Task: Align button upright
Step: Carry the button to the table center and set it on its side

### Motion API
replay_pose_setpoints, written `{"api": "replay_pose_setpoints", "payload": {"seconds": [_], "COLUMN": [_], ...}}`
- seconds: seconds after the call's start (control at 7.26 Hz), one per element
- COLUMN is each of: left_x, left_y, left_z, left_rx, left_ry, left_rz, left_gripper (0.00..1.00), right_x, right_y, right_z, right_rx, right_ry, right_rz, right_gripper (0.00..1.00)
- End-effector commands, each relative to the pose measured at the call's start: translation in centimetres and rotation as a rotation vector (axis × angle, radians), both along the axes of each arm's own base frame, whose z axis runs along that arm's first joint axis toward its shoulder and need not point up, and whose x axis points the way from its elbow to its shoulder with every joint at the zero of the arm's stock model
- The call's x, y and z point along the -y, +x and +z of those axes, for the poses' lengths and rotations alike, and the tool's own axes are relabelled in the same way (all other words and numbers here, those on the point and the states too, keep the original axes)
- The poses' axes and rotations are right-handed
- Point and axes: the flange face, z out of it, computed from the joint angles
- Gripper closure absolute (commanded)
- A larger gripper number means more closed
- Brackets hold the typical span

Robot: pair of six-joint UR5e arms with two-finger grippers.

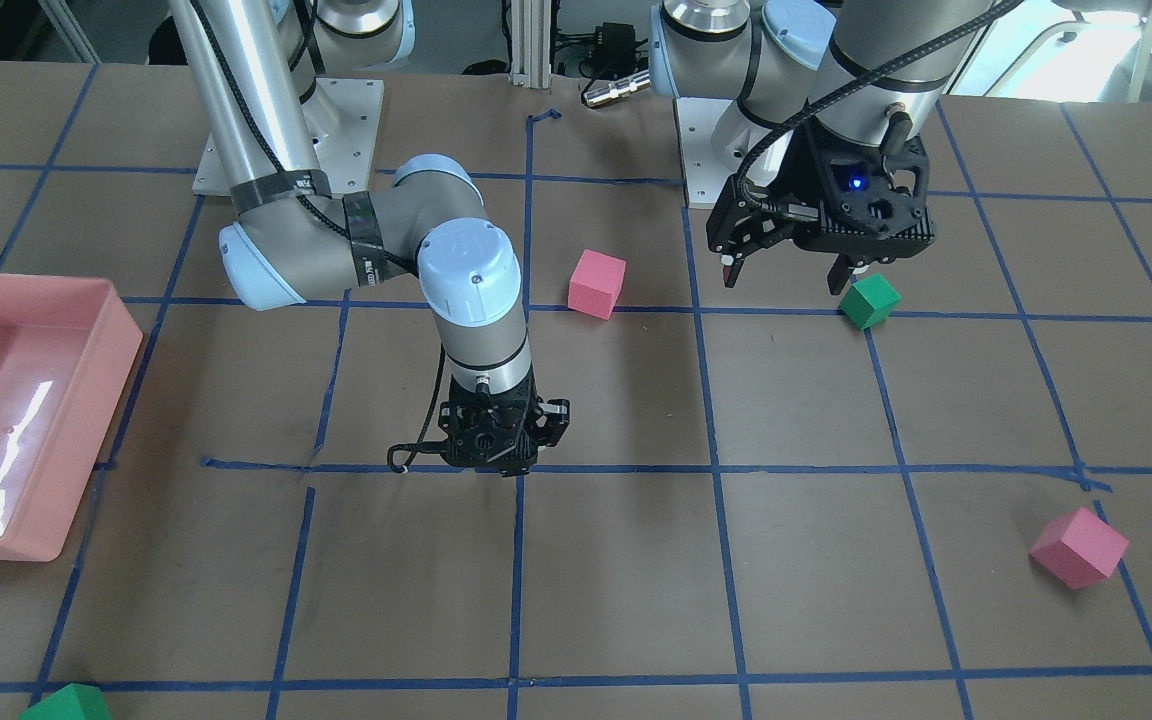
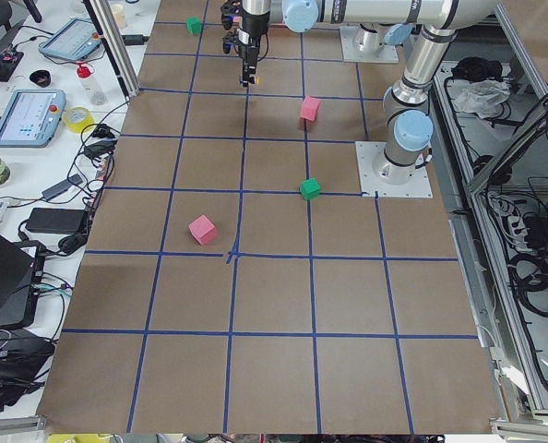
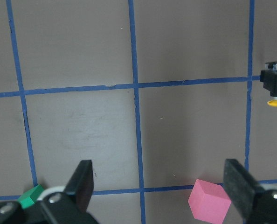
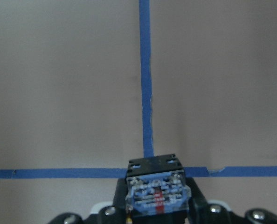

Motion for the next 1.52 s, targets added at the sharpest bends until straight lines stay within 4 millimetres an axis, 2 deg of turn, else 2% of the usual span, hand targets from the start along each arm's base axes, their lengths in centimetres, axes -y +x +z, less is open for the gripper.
{"api": "replay_pose_setpoints", "payload": {"seconds": [0.0, 0.69, 0.83, 1.1, 1.24, 1.38], "left_x": [-0.1, 0.0, 0.0, -0.1, -0.6, -1.6], "left_y": [0.1, 0.1, 0.1, -0.1, -0.2, -0.1], "left_z": [-0.1, 0.2, 0.2, 0.5, 0.7, -0.1], "left_rx": [0.006, 0.004, 0.006, -0.001, -0.006, -0.006], "left_ry": [0.011, -0.005, -0.005, -0.02, -0.025, -0.017], "left_rz": [-0.004, -0.005, -0.005, -0.004, -0.002, -0.001], "left_gripper": [0.0, 0.0, 0.0, 0.0, 0.0, 0.0], "right_x": [-0.4, -0.3, -0.4, -0.5, -0.5, -0.5], "right_y": [0.1, 0.3, 0.3, 0.3, 0.3, 0.2], "right_z": [-1.7, -2.9, -3.2, -3.3, -3.2, -3.0], "right_rx": [0.009, 0.004, 0.002, 0.002, 0.003, 0.003], "right_ry": [-0.013, 0.001, 0.006, 0.011, 0.01, 0.01], "right_rz": [0.001, -0.002, -0.002, -0.003, -0.003, -0.003], "right_gripper": [1.0, 1.0, 0.83, 0.73, 0.49, 0.38]}}
